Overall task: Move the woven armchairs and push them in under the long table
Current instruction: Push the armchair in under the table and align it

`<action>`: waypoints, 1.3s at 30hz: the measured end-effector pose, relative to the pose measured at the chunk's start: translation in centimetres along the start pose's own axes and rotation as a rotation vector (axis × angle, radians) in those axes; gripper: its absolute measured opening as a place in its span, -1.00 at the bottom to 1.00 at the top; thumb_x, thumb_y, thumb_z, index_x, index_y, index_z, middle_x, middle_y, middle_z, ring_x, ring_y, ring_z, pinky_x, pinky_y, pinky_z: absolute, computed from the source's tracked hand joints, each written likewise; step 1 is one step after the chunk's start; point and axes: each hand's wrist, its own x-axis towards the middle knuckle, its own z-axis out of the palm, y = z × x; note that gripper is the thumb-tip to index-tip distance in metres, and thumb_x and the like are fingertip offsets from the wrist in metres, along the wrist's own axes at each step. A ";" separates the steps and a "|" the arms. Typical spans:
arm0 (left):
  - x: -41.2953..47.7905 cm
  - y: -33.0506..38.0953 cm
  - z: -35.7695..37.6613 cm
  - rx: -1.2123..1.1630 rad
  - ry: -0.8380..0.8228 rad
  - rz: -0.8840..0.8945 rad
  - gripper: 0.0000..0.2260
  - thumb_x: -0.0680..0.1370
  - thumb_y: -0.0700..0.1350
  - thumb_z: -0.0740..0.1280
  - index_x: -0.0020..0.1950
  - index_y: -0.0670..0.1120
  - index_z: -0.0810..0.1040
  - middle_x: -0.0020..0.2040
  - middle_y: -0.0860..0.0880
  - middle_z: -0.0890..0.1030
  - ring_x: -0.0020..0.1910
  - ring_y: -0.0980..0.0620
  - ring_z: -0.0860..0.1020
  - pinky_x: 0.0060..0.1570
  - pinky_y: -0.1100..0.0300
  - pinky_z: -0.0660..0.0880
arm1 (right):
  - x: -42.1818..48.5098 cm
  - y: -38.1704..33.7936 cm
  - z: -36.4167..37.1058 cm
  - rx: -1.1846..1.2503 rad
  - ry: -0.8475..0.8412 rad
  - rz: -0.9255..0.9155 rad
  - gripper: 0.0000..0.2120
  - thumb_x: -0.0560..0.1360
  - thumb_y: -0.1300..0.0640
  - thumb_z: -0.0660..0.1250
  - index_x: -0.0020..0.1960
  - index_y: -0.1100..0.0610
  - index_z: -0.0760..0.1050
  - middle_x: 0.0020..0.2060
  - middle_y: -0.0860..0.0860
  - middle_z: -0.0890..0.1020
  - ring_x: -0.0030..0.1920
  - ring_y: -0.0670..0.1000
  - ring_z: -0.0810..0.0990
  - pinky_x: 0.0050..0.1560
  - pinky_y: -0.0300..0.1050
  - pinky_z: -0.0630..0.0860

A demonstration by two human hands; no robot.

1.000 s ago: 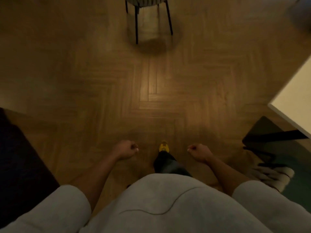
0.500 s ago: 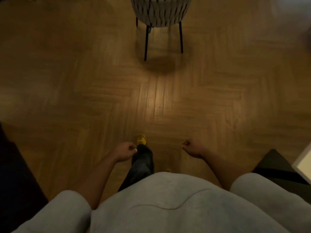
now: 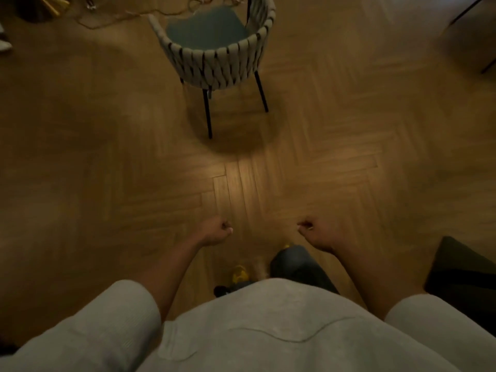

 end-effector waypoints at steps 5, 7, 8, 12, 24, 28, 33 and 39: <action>7.3 1.9 -5.4 0.025 -0.063 -0.014 -0.64 0.65 0.09 0.28 0.39 -0.02 0.56 0.34 -0.03 0.59 0.27 -0.01 0.55 0.23 0.07 0.51 | 7.7 0.3 -3.9 -0.009 -0.038 0.075 -0.76 0.62 -0.01 0.32 0.16 0.12 0.60 0.03 0.02 0.63 0.08 0.05 0.58 0.19 -0.02 0.49; 10.1 2.6 -7.8 0.008 -0.055 -0.040 -0.65 0.65 0.08 0.28 0.38 -0.01 0.56 0.33 -0.02 0.59 0.27 0.00 0.55 0.24 0.07 0.51 | 11.6 0.0 -6.5 -0.017 -0.076 0.097 -0.76 0.61 -0.08 0.30 0.14 0.05 0.59 0.08 0.04 0.66 0.11 0.07 0.59 0.26 0.10 0.51; 11.3 3.2 -9.1 0.001 -0.043 -0.053 -0.66 0.65 0.07 0.28 0.38 -0.01 0.56 0.33 -0.02 0.60 0.26 0.00 0.56 0.24 0.06 0.51 | 13.9 0.0 -7.8 -0.017 -0.094 0.107 -0.74 0.62 -0.07 0.30 0.17 0.07 0.59 0.11 0.07 0.66 0.14 0.09 0.59 0.28 0.12 0.50; 14.9 5.5 -14.9 -0.017 -0.023 -0.127 -0.64 0.65 0.08 0.29 0.39 -0.03 0.57 0.32 -0.04 0.60 0.27 -0.03 0.56 0.26 0.08 0.50 | 22.5 -2.5 -13.9 -0.038 -0.136 0.081 -0.51 0.56 -0.21 0.27 0.31 0.11 0.56 0.24 0.10 0.64 0.23 0.13 0.58 0.35 0.19 0.47; 27.8 7.9 -31.3 -0.277 0.264 -0.126 -0.67 0.61 0.02 0.33 0.36 0.00 0.55 0.26 0.03 0.63 0.25 0.01 0.58 0.26 0.05 0.51 | 41.7 -21.8 -28.5 -0.180 -0.123 -0.081 -0.71 0.64 0.03 0.30 0.28 0.15 0.57 0.18 0.10 0.66 0.22 0.13 0.61 0.20 -0.06 0.49; 32.9 6.8 -38.9 -0.216 0.440 -0.078 -0.58 0.61 0.02 0.32 0.47 0.00 0.46 0.37 0.01 0.57 0.31 -0.02 0.54 0.29 -0.01 0.51 | 48.3 -27.6 -31.1 -0.220 -0.064 -0.100 -0.67 0.63 0.01 0.30 0.33 0.14 0.55 0.21 0.10 0.65 0.23 0.14 0.61 0.25 -0.02 0.51; 38.8 5.1 -47.6 0.006 0.592 -0.020 -0.48 0.58 0.01 0.36 0.51 -0.08 0.38 0.41 -0.07 0.50 0.40 -0.10 0.40 0.32 -0.04 0.43 | 54.5 -34.3 -34.2 -0.362 -0.009 -0.200 -0.55 0.62 0.00 0.30 0.46 0.16 0.45 0.32 0.14 0.56 0.30 0.18 0.54 0.31 0.11 0.50; 46.0 3.4 -53.1 0.281 0.520 0.023 -0.36 0.46 0.11 0.45 0.48 -0.05 0.39 0.38 -0.08 0.51 0.37 -0.11 0.41 0.34 -0.07 0.42 | 63.1 -39.5 -38.3 -0.750 0.104 -0.354 -0.41 0.50 0.01 0.39 0.48 0.14 0.37 0.42 0.17 0.44 0.41 0.22 0.39 0.31 0.14 0.45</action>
